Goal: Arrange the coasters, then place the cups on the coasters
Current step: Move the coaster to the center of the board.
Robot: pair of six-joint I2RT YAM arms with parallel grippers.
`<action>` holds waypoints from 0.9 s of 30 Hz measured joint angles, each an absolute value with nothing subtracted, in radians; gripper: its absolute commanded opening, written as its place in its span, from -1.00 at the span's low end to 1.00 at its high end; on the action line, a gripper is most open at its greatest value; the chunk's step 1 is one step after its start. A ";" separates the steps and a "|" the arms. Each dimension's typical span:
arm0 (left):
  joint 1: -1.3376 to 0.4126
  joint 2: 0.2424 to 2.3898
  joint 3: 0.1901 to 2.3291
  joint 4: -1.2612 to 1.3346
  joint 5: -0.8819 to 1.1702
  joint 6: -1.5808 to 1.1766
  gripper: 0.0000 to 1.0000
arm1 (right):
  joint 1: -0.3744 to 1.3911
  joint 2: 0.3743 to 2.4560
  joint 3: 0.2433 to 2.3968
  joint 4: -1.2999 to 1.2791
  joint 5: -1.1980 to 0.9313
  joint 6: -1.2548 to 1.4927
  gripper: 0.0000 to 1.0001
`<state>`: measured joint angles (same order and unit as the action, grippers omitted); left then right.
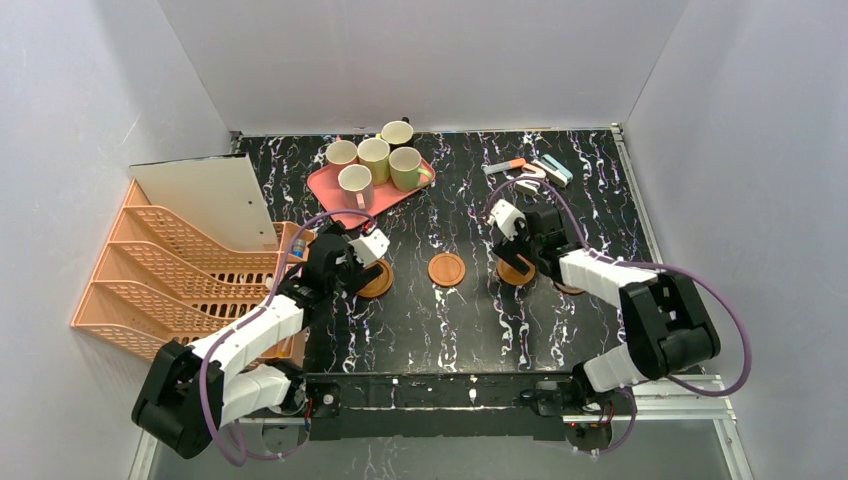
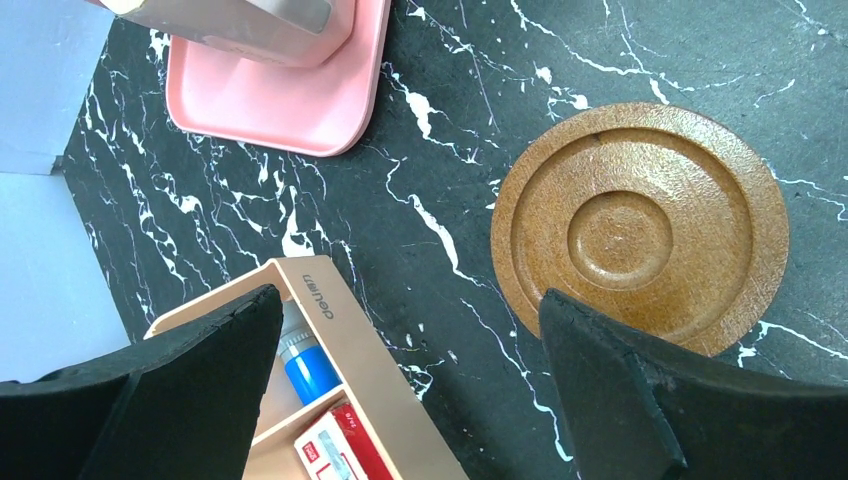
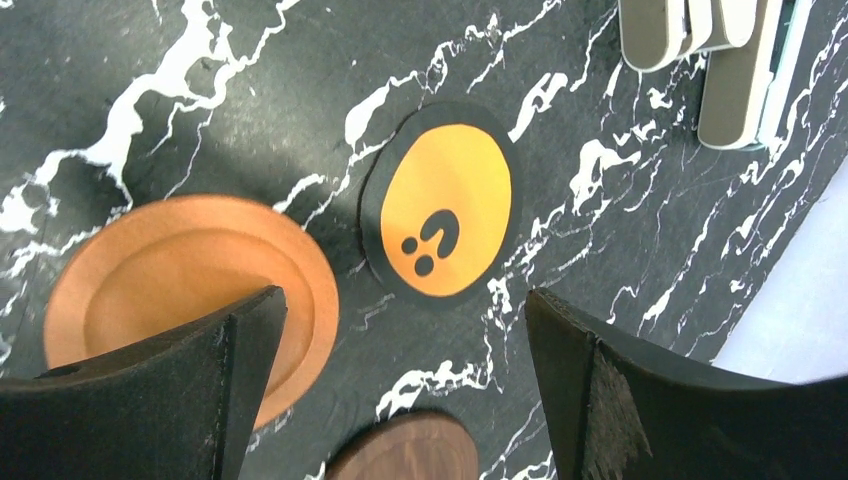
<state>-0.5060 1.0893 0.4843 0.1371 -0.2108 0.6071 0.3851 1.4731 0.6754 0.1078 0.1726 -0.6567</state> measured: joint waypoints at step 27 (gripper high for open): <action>-0.506 1.010 0.485 0.097 -0.087 0.461 0.96 | -0.044 1.353 0.667 -0.209 0.005 -0.786 0.97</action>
